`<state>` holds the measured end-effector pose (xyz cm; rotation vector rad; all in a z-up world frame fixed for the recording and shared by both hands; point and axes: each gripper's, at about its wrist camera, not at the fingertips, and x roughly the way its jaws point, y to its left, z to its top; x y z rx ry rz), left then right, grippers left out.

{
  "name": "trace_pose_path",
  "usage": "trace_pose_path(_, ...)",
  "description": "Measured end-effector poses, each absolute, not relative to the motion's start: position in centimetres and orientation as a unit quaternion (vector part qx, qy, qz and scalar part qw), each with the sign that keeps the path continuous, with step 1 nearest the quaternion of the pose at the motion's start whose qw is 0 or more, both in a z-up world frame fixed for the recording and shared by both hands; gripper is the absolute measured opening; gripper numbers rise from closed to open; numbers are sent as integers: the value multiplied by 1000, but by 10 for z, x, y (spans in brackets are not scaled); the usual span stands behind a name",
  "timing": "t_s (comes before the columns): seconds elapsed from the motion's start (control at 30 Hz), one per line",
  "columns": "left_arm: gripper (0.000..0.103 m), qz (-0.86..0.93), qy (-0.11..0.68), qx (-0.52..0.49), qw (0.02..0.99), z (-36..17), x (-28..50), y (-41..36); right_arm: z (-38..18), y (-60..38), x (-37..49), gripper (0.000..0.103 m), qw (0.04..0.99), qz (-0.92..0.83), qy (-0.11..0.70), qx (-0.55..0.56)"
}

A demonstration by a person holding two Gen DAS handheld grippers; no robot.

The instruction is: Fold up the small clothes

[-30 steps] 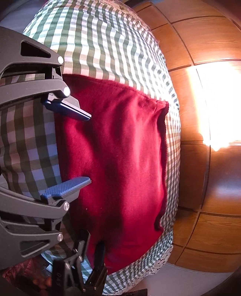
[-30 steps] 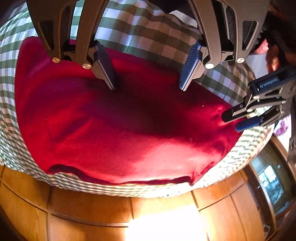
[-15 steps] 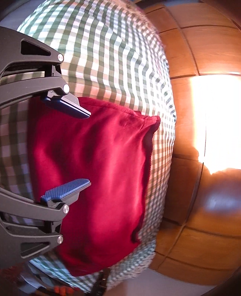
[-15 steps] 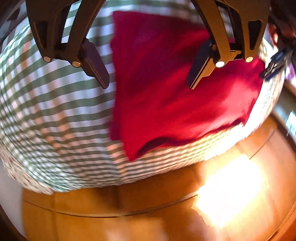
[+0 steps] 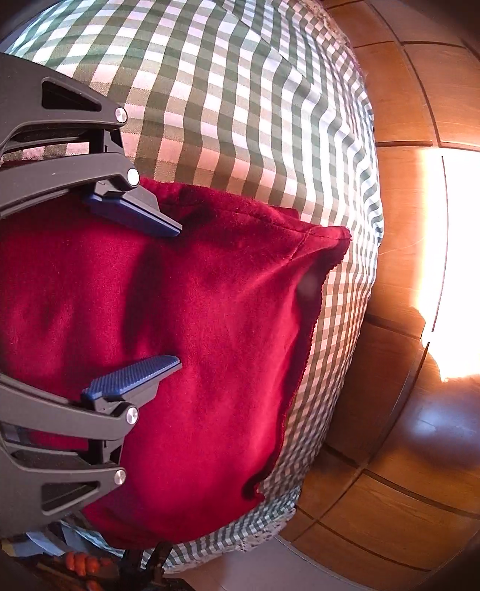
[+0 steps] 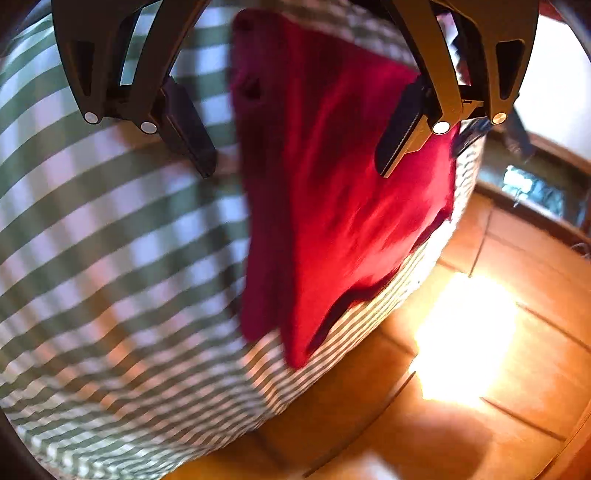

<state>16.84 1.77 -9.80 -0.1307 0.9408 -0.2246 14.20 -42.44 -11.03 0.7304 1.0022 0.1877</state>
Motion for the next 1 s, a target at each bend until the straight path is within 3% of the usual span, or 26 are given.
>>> trace_pose_path(0.07, 66, -107, 450, -62, 884, -96, 167, 16, -111, -413, 141, 87, 811, 100, 471, 333)
trace_pose_path(0.1, 65, -109, 449, -69, 884, -95, 167, 18, -110, -409, 142, 78, 811, 102, 474, 328)
trace_pose_path(0.2, 59, -114, 445, -95, 883, -88, 166, 30, -106, -396, 149, 37, 809, 104, 485, 315)
trace_pose_path(0.23, 57, -114, 444, -102, 883, -87, 165, 34, -100, -391, 150, 31, 811, 108, 484, 310)
trace_pose_path(0.3, 52, -122, 446, -123, 878, -86, 162, 45, -82, -382, 152, 30, 823, 117, 470, 297)
trace_pose_path(0.67, 51, -154, 434, -240, 855, -81, 145, 114, 17, -255, 205, 28, 856, 241, 407, 211)
trace_pose_path(0.93, 52, -157, 413, -301, 845, -71, 136, 155, -20, -112, 239, 28, 828, 291, 471, 93)
trace_pose_path(1.0, 57, -170, 411, -317, 837, -69, 137, 159, -37, -84, 237, 28, 823, 292, 485, 49)
